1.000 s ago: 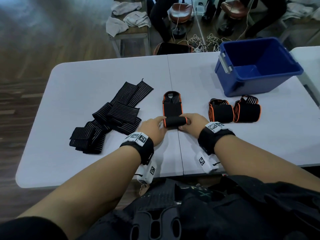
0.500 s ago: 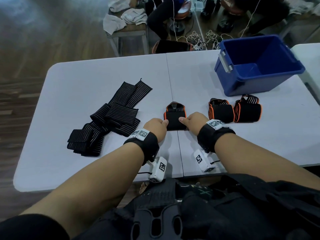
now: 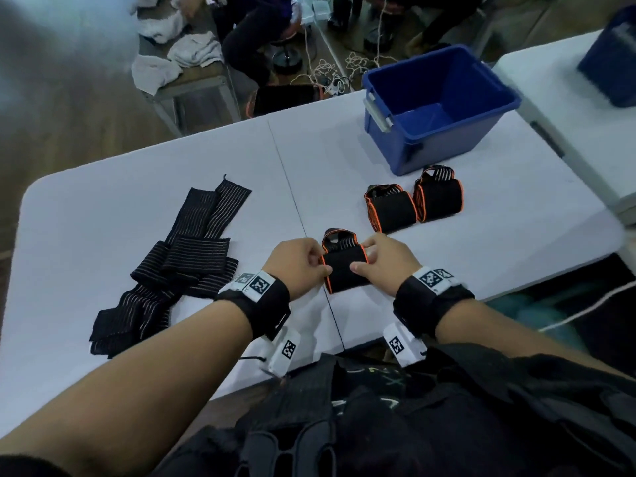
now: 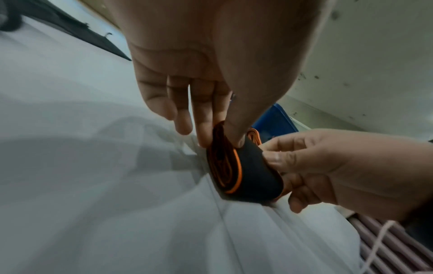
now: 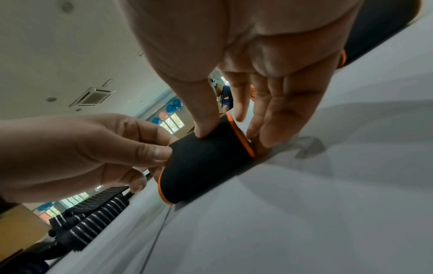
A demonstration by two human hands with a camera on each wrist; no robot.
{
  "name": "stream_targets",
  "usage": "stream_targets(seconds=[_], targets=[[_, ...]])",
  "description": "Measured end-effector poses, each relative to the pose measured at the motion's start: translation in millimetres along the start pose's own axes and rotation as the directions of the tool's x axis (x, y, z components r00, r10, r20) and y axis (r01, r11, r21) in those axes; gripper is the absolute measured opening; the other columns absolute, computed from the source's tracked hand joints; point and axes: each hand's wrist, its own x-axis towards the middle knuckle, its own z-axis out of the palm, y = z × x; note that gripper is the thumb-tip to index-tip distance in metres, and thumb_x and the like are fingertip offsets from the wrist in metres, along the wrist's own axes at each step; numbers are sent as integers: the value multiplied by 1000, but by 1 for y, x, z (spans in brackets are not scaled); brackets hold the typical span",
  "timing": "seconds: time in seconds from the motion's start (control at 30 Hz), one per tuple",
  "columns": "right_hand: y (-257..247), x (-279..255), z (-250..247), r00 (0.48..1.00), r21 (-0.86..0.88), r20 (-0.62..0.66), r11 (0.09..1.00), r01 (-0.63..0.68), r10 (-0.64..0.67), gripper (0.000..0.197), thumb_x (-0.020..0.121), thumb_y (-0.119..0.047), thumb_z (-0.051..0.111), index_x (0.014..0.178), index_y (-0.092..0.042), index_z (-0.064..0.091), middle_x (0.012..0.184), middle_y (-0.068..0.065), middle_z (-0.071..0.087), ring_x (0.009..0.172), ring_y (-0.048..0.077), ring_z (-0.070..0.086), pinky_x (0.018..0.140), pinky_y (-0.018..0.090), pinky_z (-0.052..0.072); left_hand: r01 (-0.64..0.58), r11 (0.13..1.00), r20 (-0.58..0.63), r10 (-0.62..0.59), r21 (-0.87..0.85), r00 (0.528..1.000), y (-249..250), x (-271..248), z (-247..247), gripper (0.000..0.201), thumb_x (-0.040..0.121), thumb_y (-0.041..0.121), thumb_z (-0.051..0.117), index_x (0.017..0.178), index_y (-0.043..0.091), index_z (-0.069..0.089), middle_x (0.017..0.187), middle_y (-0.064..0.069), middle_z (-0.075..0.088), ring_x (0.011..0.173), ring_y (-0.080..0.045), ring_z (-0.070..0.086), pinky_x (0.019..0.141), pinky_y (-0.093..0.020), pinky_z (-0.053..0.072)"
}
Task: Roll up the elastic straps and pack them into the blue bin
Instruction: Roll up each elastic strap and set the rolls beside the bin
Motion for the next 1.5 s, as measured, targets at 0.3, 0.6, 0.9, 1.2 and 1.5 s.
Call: stream_targets(seconds=[0.3,0.6,0.9,1.2,1.5], targets=[[57,-33,-27,984,41,-93,988,-148,151,21,78,-25,79,83,-15,61,77,-4,62,81,19,62,72,29,45,-248,952,43,245,178,969,54,29,2,37,93,51,58,79,17,61,76,0,66,76,-21,61,69,-36,50],[104,-45,-62,952,85,-128,959,-269,278,14,76,-19,78,78,-16,64,77,-1,65,74,19,62,58,23,39,-268,935,-43,286,232,957,92,94,20,50,88,41,66,135,29,56,127,-8,52,117,-33,52,102,-41,43],[133,-44,-94,880,123,-403,967,-221,252,58,74,-47,77,123,-24,54,120,7,54,108,25,55,95,38,47,-221,934,-75,251,280,965,95,98,26,56,84,37,71,136,21,58,131,-6,51,122,-31,46,105,-40,41],[140,-32,-95,862,75,-441,967,-244,251,69,63,-52,85,121,-27,58,122,8,45,113,31,50,100,40,47,-179,948,-65,203,262,977,101,93,34,61,83,35,72,139,17,54,130,-6,50,116,-29,56,101,-38,45],[167,31,-164,838,77,-454,951,-301,302,61,72,-41,84,127,-27,62,127,12,45,113,37,54,99,44,49,-103,962,-94,130,253,987,106,92,39,61,84,30,73,140,16,53,134,-7,51,117,-31,57,103,-40,46]])
